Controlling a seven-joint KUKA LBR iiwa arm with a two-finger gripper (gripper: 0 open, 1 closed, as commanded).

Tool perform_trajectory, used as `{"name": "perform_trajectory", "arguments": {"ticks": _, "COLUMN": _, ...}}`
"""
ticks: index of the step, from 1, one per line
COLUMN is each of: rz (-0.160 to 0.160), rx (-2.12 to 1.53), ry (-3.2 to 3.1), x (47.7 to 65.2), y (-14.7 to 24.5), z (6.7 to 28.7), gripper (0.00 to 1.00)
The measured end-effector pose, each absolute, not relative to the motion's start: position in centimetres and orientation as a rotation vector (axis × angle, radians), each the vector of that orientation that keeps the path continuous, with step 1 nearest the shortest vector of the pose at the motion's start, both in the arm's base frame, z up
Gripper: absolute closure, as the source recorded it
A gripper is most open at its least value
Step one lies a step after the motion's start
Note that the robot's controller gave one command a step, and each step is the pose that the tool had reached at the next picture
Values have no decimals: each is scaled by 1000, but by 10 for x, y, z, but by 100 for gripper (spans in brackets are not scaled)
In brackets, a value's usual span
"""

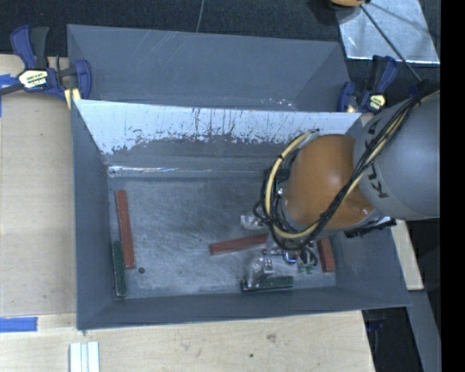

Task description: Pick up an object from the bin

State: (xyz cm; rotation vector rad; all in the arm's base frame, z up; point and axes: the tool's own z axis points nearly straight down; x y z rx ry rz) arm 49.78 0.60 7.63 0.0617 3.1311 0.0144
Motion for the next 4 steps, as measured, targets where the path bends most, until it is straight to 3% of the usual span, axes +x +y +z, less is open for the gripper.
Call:
{"name": "perform_trajectory", "arguments": {"ticks": 1, "rz": 3, "rx": 51, "ry": 3109, "x": 502, "y": 3, "z": 77, "gripper": 100}}
{"name": "perform_trajectory", "arguments": {"ticks": 4, "rz": 1, "rx": 50, "ry": 3133, "x": 499, "y": 3, "z": 84, "gripper": 100}}
